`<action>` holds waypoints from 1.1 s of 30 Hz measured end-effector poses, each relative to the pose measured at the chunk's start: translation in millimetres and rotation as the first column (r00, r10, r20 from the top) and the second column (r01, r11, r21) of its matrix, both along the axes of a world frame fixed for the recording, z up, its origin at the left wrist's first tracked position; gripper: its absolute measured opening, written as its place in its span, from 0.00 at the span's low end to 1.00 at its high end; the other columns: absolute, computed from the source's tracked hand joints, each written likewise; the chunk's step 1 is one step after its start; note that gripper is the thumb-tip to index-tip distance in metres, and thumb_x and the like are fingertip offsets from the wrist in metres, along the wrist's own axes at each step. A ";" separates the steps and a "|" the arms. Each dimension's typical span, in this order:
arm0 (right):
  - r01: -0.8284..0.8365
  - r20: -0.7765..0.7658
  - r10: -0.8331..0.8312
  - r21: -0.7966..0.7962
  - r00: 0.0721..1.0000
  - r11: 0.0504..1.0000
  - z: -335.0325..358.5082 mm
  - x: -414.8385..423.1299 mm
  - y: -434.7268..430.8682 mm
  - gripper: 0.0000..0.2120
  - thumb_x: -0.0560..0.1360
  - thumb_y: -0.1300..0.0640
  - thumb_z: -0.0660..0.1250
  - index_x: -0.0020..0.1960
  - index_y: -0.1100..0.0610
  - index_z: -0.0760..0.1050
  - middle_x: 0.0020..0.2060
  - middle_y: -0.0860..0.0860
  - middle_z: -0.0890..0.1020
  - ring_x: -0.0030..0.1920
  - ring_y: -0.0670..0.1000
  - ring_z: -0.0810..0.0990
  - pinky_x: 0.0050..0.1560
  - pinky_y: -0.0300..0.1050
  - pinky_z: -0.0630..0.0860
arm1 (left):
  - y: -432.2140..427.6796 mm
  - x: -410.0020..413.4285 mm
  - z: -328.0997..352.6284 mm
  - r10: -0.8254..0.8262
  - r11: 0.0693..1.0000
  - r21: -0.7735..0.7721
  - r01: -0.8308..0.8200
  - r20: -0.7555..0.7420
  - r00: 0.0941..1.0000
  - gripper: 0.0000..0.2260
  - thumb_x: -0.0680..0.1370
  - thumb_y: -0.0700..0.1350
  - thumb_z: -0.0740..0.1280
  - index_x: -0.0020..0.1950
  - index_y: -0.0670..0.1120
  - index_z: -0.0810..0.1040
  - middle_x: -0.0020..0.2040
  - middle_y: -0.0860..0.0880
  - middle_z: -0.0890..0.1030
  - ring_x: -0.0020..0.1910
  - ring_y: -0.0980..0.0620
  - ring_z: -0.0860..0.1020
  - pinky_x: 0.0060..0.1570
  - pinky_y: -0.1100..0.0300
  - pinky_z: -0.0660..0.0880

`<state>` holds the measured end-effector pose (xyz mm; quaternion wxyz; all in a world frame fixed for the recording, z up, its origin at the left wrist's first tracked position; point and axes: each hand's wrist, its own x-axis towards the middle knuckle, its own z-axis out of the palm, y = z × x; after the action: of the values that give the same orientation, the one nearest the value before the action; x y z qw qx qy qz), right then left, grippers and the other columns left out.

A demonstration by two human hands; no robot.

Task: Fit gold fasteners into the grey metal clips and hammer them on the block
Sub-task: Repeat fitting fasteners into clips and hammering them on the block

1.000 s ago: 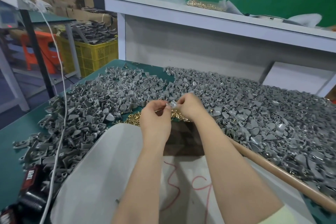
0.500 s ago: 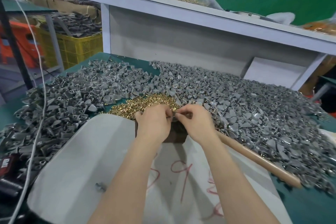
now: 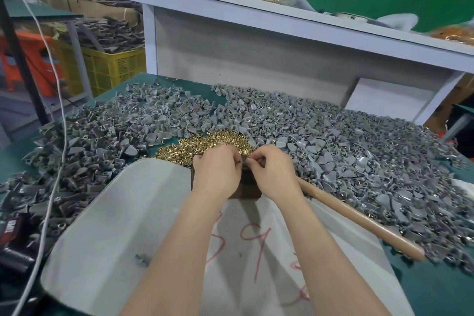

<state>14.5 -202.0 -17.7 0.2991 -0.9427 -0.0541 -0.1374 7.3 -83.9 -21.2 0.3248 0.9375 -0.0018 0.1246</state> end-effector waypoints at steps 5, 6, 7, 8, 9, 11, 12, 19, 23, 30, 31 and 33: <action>-0.015 -0.003 0.015 0.023 1.000 1.000 -1.0 -0.8 -0.6 0.07 0.76 0.58 0.67 0.40 0.51 0.74 0.37 0.43 0.72 0.37 0.42 0.69 0.38 0.34 0.60 | 0.6 0.1 0.7 -0.002 1.000 0.005 0.002 0.000 1.000 0.06 0.77 0.43 0.63 0.47 0.52 0.79 0.48 0.51 0.81 0.52 0.47 0.77 0.54 0.53 0.64; -0.019 -0.010 0.020 0.062 1.000 0.998 -1.8 -0.7 -1.1 0.07 0.76 0.58 0.67 0.40 0.51 0.74 0.36 0.42 0.72 0.36 0.41 0.70 0.37 0.33 0.61 | 0.8 0.4 0.7 -0.003 1.000 0.008 0.003 0.000 1.000 0.06 0.77 0.44 0.64 0.48 0.52 0.79 0.48 0.51 0.81 0.52 0.47 0.77 0.54 0.53 0.64; -0.019 -0.016 0.021 0.093 1.000 0.996 -2.4 -0.7 -1.6 0.07 0.76 0.58 0.67 0.40 0.51 0.74 0.35 0.40 0.72 0.36 0.39 0.70 0.36 0.31 0.63 | 0.9 0.5 0.7 -0.003 1.000 0.010 0.003 -0.003 1.000 0.05 0.78 0.44 0.64 0.48 0.52 0.79 0.48 0.51 0.81 0.52 0.47 0.77 0.54 0.53 0.65; -0.015 -0.019 0.017 0.108 1.000 0.994 -2.6 -0.4 -1.2 0.07 0.76 0.58 0.67 0.40 0.50 0.74 0.35 0.40 0.72 0.35 0.38 0.70 0.36 0.28 0.64 | 1.0 0.3 0.7 -0.004 1.000 0.012 0.004 -0.005 1.000 0.05 0.78 0.45 0.64 0.49 0.52 0.80 0.48 0.51 0.81 0.52 0.47 0.77 0.54 0.53 0.65; -0.009 -0.019 0.011 0.110 1.000 0.994 -2.9 -0.5 -0.6 0.07 0.76 0.58 0.67 0.40 0.50 0.74 0.35 0.40 0.72 0.35 0.38 0.70 0.35 0.27 0.64 | 1.1 0.1 0.9 -0.006 1.000 0.014 0.006 -0.005 1.000 0.05 0.78 0.45 0.64 0.49 0.52 0.80 0.48 0.51 0.81 0.52 0.47 0.77 0.54 0.53 0.65; -0.001 -0.017 0.003 0.101 1.000 0.995 -3.3 -0.1 1.0 0.07 0.76 0.58 0.67 0.40 0.50 0.74 0.35 0.40 0.72 0.36 0.38 0.70 0.36 0.32 0.62 | 1.2 -0.2 1.2 -0.011 1.000 0.016 0.011 -0.005 1.000 0.05 0.78 0.45 0.64 0.49 0.51 0.80 0.48 0.51 0.81 0.52 0.46 0.77 0.55 0.53 0.67; 0.002 -0.014 -0.001 0.093 1.000 0.996 -3.4 -0.3 1.6 0.07 0.76 0.58 0.67 0.39 0.50 0.74 0.35 0.40 0.72 0.36 0.38 0.69 0.36 0.34 0.61 | 1.2 -0.5 1.4 -0.013 1.000 0.015 0.013 -0.004 1.000 0.05 0.77 0.44 0.64 0.49 0.51 0.80 0.48 0.50 0.81 0.52 0.46 0.77 0.55 0.53 0.67; 0.021 0.004 -0.021 -0.019 1.000 1.000 -0.1 -3.2 7.2 0.06 0.77 0.59 0.65 0.41 0.54 0.74 0.41 0.46 0.72 0.43 0.48 0.71 0.43 0.38 0.63 | 1.8 -3.0 3.5 -0.019 1.000 0.020 0.020 -0.013 1.000 0.07 0.77 0.43 0.63 0.49 0.50 0.80 0.49 0.50 0.81 0.53 0.46 0.77 0.54 0.53 0.68; -0.014 0.018 0.016 -0.117 1.000 0.993 3.8 -3.8 8.2 0.04 0.77 0.59 0.64 0.45 0.57 0.76 0.43 0.48 0.71 0.44 0.48 0.70 0.46 0.40 0.66 | 1.9 -3.4 4.5 -0.022 0.999 0.032 0.022 -0.008 1.000 0.06 0.77 0.43 0.64 0.50 0.50 0.80 0.50 0.49 0.82 0.53 0.45 0.77 0.54 0.53 0.68; -0.068 -0.070 0.046 -0.353 0.996 0.933 22.1 -2.2 14.0 0.05 0.77 0.63 0.61 0.44 0.56 0.69 0.45 0.51 0.70 0.48 0.54 0.73 0.46 0.44 0.68 | 0.4 -3.4 5.2 -0.037 0.992 0.121 0.031 0.049 0.998 0.08 0.75 0.39 0.64 0.49 0.47 0.81 0.47 0.46 0.81 0.50 0.41 0.77 0.47 0.53 0.72; -0.078 -0.077 0.054 -0.364 0.996 0.928 23.5 -2.7 14.6 0.05 0.76 0.64 0.61 0.44 0.57 0.69 0.46 0.52 0.71 0.49 0.55 0.73 0.46 0.45 0.68 | 0.2 -3.1 4.9 -0.041 0.991 0.128 0.034 0.056 0.998 0.08 0.75 0.39 0.63 0.48 0.47 0.81 0.47 0.46 0.81 0.50 0.41 0.78 0.47 0.53 0.72; -0.093 -0.087 0.064 -0.390 0.994 0.916 26.1 -3.4 15.5 0.04 0.76 0.65 0.60 0.45 0.57 0.69 0.49 0.54 0.73 0.50 0.56 0.74 0.45 0.45 0.68 | -0.2 -2.3 4.2 -0.047 0.989 0.146 0.037 0.066 0.997 0.09 0.74 0.39 0.63 0.49 0.47 0.81 0.48 0.46 0.81 0.50 0.41 0.77 0.46 0.53 0.72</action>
<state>11.1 -186.4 8.4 0.1106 -0.9850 -0.1074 -0.0772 4.9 -84.0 -16.9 0.2584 0.9535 -0.0420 0.1496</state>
